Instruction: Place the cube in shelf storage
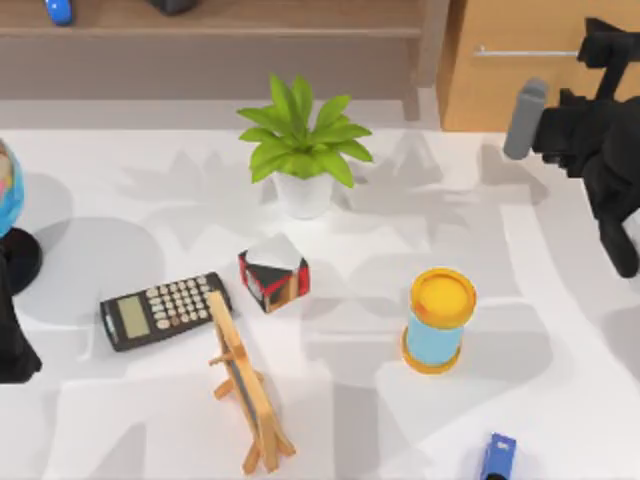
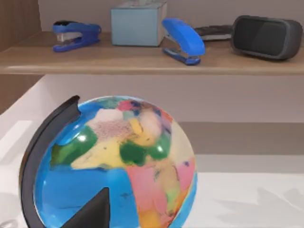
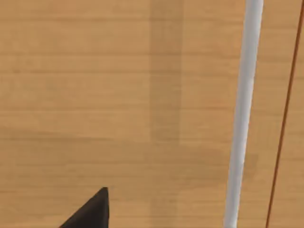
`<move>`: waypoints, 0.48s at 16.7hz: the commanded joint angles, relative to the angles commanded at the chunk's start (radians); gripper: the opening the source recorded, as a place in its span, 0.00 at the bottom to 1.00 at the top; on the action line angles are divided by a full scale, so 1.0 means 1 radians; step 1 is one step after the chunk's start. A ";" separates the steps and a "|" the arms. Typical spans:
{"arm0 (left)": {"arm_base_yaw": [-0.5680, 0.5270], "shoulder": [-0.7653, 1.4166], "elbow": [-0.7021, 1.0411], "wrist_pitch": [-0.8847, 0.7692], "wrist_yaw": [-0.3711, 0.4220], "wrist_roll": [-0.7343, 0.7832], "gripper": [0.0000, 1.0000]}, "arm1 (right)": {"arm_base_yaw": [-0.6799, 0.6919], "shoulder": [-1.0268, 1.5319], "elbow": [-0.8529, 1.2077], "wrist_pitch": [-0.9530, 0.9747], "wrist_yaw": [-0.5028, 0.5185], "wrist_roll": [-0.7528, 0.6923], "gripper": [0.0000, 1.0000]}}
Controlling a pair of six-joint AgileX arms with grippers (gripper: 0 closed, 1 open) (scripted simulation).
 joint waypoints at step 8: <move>0.000 0.000 0.000 0.000 0.000 0.000 1.00 | -0.007 0.041 0.089 -0.048 -0.007 -0.001 1.00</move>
